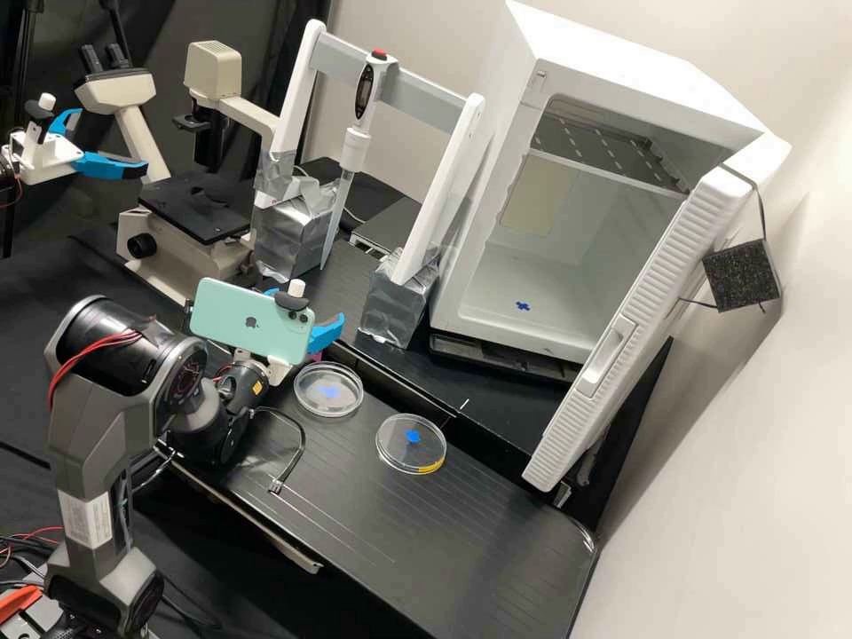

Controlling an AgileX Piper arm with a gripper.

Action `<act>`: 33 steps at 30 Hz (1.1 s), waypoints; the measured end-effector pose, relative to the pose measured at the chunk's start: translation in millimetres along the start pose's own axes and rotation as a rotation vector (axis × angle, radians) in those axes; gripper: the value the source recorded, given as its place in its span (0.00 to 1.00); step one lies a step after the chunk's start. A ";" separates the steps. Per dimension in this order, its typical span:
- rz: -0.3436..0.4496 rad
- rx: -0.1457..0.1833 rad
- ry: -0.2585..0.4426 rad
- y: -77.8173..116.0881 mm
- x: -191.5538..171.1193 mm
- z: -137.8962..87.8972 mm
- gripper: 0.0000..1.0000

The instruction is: Open the bottle

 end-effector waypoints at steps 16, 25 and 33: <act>-0.001 -0.001 0.001 0.0 0.0 0.0 0.00; -0.004 -0.003 0.004 -0.2 0.0 -0.2 0.00; -0.009 -0.007 0.009 -0.7 0.0 -0.7 0.00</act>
